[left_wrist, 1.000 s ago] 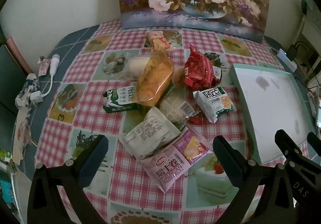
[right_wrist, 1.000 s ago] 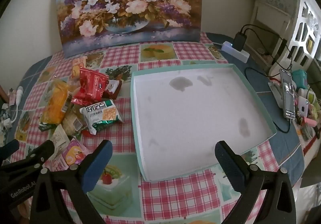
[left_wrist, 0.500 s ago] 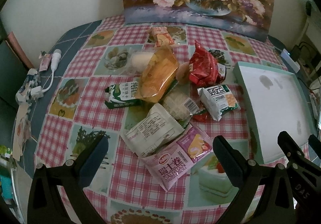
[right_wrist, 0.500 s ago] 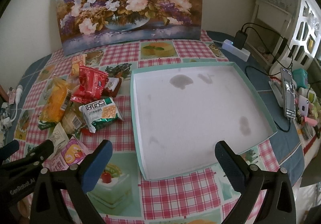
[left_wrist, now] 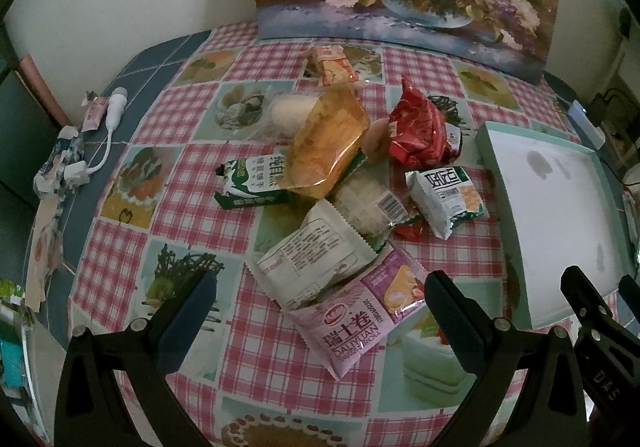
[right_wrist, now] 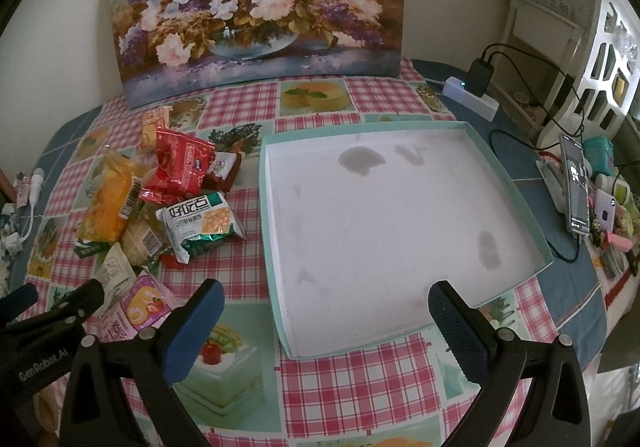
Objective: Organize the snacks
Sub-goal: 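Move both tools toward the snack pile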
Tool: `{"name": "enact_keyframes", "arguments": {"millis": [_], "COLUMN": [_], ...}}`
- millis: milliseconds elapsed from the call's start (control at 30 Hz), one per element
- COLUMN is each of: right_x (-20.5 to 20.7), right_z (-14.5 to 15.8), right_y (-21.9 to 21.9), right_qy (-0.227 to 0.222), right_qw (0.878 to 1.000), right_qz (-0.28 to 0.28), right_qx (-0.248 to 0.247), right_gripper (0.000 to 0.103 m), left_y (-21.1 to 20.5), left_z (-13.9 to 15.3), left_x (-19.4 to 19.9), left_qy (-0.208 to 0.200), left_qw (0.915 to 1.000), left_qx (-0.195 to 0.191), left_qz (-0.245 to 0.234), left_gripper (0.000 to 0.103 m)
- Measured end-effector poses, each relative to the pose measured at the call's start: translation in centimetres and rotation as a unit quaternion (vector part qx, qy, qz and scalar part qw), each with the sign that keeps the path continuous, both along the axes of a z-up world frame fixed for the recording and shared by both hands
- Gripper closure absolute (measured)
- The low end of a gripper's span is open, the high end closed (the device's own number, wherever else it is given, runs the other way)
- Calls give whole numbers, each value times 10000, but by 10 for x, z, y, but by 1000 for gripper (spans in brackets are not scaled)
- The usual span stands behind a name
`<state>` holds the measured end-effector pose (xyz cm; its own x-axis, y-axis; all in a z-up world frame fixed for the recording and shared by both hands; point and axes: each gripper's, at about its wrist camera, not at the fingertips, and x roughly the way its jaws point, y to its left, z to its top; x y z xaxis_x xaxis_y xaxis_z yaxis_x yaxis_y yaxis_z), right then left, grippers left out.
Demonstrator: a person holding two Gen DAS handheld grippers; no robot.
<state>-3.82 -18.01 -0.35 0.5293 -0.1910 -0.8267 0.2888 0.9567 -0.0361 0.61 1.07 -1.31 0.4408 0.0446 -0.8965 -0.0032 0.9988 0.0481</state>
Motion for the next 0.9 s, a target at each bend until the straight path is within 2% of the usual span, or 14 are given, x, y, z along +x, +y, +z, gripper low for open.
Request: {"name": "enact_keyframes", "arguments": {"millis": [300,900], "right_x": [1,6], "right_z": [-3,-9], "right_y": [-2,1], "right_qy": [75,257], "right_qw": [10000,9997], "right_qz": [-36,-9], "right_qx": [16,23], "right_gripper": [0,0], "left_y": [12,34], "left_z": [-4,-14], "left_x": [3,6], "left_qy": [72,217], "left_qw": [9996,9983], "left_qx": [10,-79], "left_qz": [281,528], "left_gripper": [0,0]}}
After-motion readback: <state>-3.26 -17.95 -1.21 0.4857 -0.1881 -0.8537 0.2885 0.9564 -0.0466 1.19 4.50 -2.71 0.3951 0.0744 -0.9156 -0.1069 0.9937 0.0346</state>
